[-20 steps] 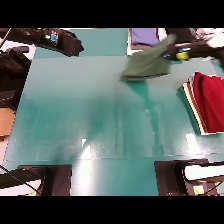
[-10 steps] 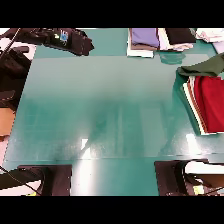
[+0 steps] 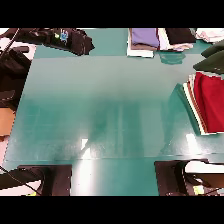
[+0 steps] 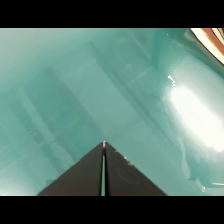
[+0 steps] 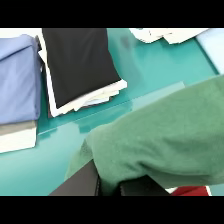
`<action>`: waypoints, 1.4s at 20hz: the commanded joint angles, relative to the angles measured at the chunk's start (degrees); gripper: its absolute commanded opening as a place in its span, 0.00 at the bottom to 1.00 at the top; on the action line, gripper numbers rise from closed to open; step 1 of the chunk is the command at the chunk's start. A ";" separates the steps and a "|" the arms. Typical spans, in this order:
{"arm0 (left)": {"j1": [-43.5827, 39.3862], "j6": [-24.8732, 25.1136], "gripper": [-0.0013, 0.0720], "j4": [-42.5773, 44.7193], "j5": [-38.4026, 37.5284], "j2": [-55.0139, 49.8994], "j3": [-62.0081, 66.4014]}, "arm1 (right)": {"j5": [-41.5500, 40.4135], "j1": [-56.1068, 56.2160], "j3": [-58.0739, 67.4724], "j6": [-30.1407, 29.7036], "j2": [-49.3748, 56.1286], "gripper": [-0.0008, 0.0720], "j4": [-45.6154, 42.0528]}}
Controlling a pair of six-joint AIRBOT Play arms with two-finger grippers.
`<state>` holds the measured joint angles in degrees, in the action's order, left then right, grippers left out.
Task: Fold the shirts.
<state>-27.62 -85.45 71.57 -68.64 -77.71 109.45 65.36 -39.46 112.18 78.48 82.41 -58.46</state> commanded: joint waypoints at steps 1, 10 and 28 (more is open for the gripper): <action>-0.02 0.00 0.05 0.00 -1.07 -0.02 0.00 | 8.79 -2.03 3.02 0.13 -0.13 0.04 -0.35; -0.02 0.46 0.05 0.00 -3.72 -0.02 0.00 | 17.38 -8.07 -22.38 -1.27 -11.78 0.04 -13.68; -0.02 0.42 0.05 0.00 -4.31 -0.02 0.00 | 8.26 -10.71 -30.27 -1.31 -25.90 0.94 -5.46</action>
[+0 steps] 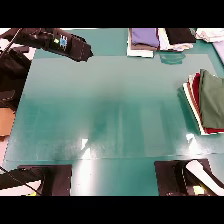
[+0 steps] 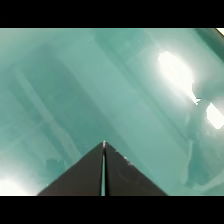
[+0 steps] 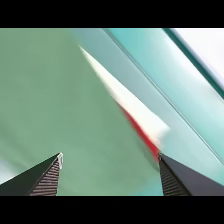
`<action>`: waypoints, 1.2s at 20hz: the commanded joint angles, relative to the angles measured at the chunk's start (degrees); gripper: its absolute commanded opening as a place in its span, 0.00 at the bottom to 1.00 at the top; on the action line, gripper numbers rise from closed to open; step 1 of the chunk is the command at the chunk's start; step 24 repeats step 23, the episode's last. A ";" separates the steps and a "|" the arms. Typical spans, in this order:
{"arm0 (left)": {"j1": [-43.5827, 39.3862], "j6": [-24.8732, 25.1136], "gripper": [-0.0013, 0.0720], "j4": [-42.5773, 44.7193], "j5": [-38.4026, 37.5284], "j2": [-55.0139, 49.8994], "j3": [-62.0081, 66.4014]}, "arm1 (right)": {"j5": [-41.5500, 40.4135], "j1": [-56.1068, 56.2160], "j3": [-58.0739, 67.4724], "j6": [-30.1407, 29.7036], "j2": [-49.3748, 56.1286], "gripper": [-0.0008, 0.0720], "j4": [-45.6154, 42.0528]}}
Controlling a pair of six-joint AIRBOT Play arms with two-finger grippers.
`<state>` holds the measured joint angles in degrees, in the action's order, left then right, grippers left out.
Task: Fold the shirts.
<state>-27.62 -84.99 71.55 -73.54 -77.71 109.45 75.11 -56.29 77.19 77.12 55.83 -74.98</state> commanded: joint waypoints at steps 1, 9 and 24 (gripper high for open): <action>-0.02 -0.04 0.05 0.02 0.61 -0.02 0.00 | -1.70 10.97 5.64 0.04 1.11 0.93 13.64; -0.02 -0.04 0.05 0.02 0.68 0.00 0.00 | -4.98 52.52 6.78 -0.04 7.30 0.50 14.88; -0.02 -0.04 0.05 0.02 0.68 0.04 0.02 | -5.09 65.75 6.75 -0.26 11.15 0.04 14.95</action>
